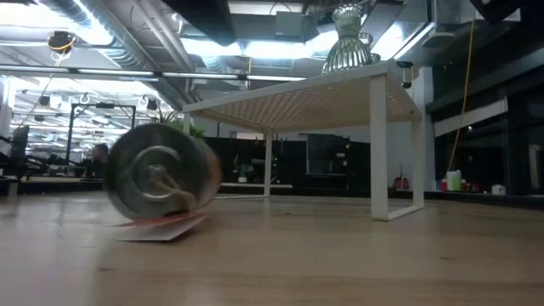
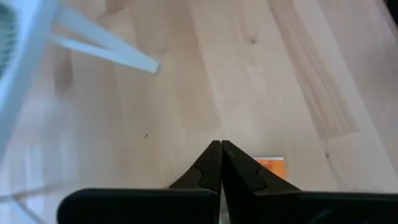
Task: Pick & Place candle stick holders
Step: Move the right silver scented candle to the middle left of the table
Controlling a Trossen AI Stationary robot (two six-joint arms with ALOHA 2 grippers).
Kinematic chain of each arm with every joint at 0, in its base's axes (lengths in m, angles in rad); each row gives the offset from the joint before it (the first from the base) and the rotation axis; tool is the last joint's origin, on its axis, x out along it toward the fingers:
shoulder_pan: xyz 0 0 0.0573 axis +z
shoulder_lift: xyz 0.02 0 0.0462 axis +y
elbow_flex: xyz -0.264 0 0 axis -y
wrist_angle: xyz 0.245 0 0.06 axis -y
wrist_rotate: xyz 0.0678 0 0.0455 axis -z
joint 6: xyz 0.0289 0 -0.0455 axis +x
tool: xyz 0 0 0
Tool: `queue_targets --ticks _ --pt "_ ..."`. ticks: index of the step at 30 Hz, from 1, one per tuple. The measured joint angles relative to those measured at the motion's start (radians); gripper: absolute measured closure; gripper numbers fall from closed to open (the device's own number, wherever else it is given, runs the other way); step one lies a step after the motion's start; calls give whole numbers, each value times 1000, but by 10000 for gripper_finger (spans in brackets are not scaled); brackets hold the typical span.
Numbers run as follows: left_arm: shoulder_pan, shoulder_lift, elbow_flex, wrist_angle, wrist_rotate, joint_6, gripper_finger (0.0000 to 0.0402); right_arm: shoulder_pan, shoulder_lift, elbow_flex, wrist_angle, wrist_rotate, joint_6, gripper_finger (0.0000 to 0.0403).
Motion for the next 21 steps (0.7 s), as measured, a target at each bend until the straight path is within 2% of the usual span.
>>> queue_targets --ticks 5,10,15,21 --pt "-12 -43 0 -82 -7 -13 400 0 0 0 -59 -47 -2 188" --pt "-22 -145 -47 -73 20 -32 400 0 1 0 -85 -47 21 188" --pt "-27 -317 -247 94 27 -77 400 1 2 0 -86 -47 23 188" --pt "-16 -564 -561 423 50 -115 401 0 2 0 -72 -46 18 188"
